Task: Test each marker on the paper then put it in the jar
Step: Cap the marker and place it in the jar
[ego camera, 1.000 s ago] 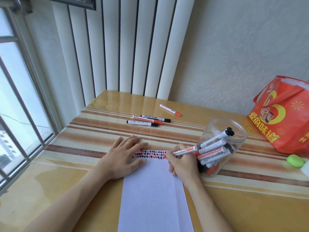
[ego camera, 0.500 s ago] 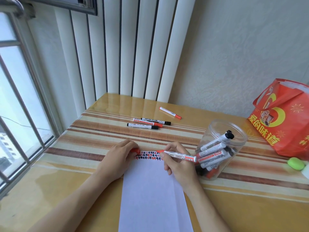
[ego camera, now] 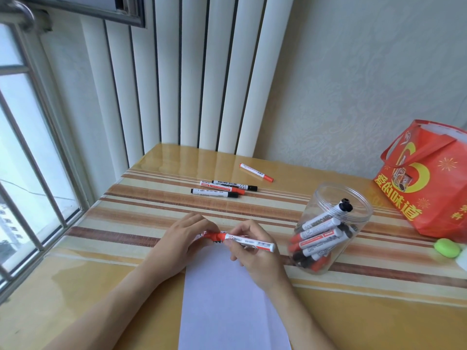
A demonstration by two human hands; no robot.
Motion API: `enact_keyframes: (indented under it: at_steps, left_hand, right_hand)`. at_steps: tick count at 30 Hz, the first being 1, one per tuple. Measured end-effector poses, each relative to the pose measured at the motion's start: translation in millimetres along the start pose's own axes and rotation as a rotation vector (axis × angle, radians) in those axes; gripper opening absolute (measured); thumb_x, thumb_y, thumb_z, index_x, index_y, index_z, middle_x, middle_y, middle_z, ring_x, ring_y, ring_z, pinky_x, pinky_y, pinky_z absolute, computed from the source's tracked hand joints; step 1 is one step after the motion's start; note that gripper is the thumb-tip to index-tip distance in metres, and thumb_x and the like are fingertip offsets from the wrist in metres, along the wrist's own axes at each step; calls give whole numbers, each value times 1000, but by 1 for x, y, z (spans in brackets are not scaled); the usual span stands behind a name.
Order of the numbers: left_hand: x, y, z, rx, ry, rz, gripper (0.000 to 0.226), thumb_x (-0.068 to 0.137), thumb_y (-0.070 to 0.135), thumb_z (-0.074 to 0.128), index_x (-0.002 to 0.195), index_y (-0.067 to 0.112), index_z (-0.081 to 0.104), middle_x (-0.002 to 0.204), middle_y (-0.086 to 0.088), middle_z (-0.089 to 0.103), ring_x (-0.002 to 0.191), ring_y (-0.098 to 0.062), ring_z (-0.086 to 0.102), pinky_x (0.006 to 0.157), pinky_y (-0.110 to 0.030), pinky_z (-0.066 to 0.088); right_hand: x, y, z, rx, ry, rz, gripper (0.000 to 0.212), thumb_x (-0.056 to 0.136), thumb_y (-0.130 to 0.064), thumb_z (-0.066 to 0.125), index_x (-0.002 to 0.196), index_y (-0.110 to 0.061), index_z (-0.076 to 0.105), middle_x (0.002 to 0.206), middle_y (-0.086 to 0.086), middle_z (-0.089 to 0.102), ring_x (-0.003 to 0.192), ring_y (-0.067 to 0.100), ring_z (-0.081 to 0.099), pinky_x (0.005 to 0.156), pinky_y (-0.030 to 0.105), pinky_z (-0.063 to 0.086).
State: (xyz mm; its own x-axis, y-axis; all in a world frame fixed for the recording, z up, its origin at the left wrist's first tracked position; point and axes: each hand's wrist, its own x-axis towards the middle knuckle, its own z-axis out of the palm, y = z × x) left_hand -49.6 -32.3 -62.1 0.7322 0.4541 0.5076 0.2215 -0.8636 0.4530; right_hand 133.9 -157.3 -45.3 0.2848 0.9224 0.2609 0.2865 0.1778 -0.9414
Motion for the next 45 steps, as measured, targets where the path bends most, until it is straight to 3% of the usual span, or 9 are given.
enact_keyframes:
  at_steps: [3,7,12,15,19,22,30,38,45]
  left_hand:
    - [0,2,-1,-20,10,9,10,99,27,60,107,30,65,103,23,57,98,-5,54,81,-28,47]
    - [0,2,-1,-25,28,25,10,98,26,61,107,29,64,103,20,56,97,-8,55,80,-32,49]
    - [-1,4,-2,-32,34,-8,12,99,26,60,110,31,61,107,23,59,96,-6,56,79,-28,48]
    - [-2,3,0,3,-2,-26,17,98,24,60,112,33,58,104,22,61,90,-3,56,78,-28,48]
    - [-3,-4,5,24,12,-89,22,97,24,62,118,32,60,104,21,61,93,-1,53,80,-21,44]
    - [-2,-7,8,63,-11,-60,21,99,30,56,118,29,66,99,20,63,92,-4,52,78,-18,41]
    - [-2,-9,6,61,2,-46,15,94,27,61,106,27,70,89,29,54,84,0,50,70,-18,40]
    - [-2,-9,7,41,14,-46,14,92,24,62,103,26,71,83,20,55,78,-1,50,66,-17,36]
    - [0,-1,3,6,-44,-4,25,103,47,53,118,32,66,97,24,63,90,1,57,80,-21,43]
  right_hand:
    - [1,2,3,-66,-3,-60,11,88,-27,79,90,-21,69,87,4,70,76,27,61,65,45,46]
    - [-1,-4,2,40,-44,15,6,93,-21,76,95,-17,71,81,3,70,66,17,59,60,31,46]
    - [-1,-11,-3,239,37,117,24,96,-30,57,103,-11,70,80,17,71,61,29,67,56,32,50]
    - [2,-5,-14,126,122,96,6,96,-13,69,93,-11,64,67,10,63,51,25,55,49,25,40]
    - [3,2,-27,-166,28,39,13,94,-15,75,89,-22,64,81,-1,70,60,19,67,52,30,48]
    - [-1,9,-23,-358,-52,14,19,91,-15,74,97,-28,61,83,-5,64,60,8,53,60,25,46]
    - [0,14,-13,-445,25,-71,19,90,-21,78,88,-23,59,74,-14,60,61,8,50,57,18,35]
    - [0,12,-12,-523,18,-91,18,92,-33,78,90,-23,63,74,-12,60,63,6,53,57,14,33]
    - [6,-21,-14,-359,117,-226,22,92,-12,74,104,-24,60,100,-11,62,81,17,64,70,41,55]
